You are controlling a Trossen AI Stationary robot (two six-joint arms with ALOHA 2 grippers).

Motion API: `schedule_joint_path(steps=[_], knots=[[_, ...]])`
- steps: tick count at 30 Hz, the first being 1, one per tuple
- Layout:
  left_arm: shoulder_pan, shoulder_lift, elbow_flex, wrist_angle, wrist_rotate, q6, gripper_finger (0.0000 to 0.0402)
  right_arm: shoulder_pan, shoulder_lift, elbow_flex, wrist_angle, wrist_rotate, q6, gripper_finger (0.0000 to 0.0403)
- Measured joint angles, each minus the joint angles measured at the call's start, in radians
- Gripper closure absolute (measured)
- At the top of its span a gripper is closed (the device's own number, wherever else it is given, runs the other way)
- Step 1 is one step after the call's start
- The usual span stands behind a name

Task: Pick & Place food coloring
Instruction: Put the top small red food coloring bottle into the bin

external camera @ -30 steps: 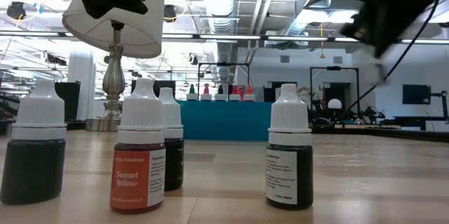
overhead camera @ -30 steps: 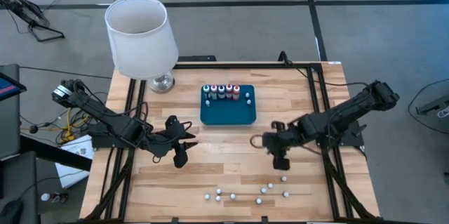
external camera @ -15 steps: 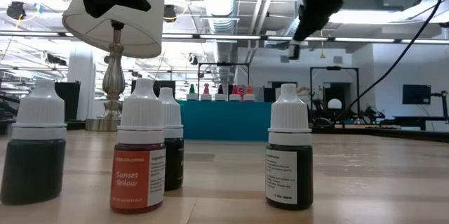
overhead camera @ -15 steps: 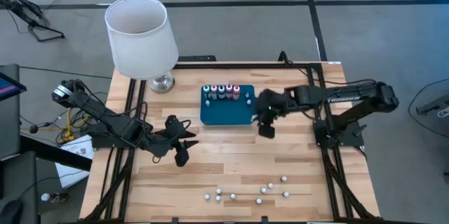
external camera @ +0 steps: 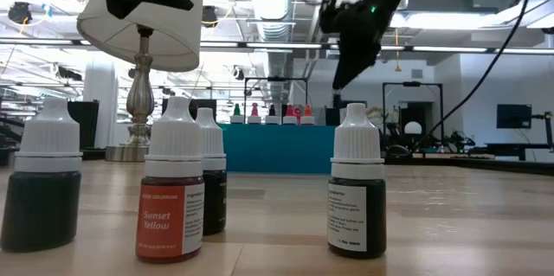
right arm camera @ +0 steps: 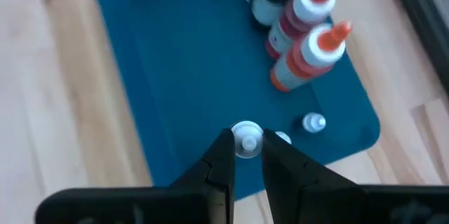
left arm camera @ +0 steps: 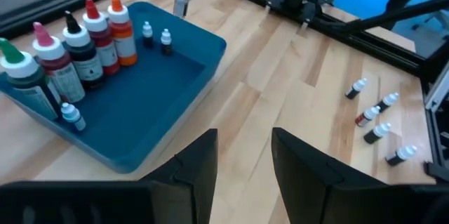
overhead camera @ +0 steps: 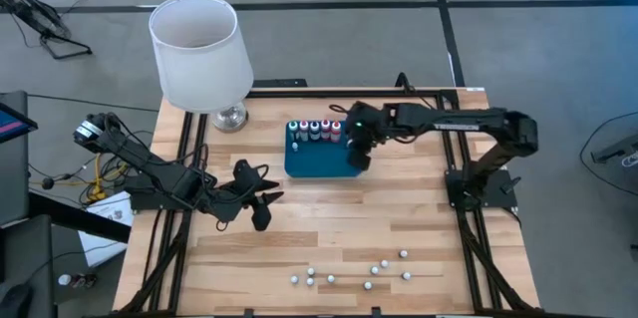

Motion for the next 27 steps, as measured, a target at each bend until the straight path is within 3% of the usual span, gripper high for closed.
schedule_joint_path(steps=[11, 27], knots=[[0.0, 0.0, 0.0, 0.0, -0.028, -0.002, 0.0276, -0.051, 0.139, -0.001, 0.096, 0.0, 0.021, 0.0359], [0.0, 0.0, 0.0, -0.015, -0.051, 0.005, 0.0276, -0.103, 0.241, -0.002, 0.135, -0.023, 0.02, 0.0359]])
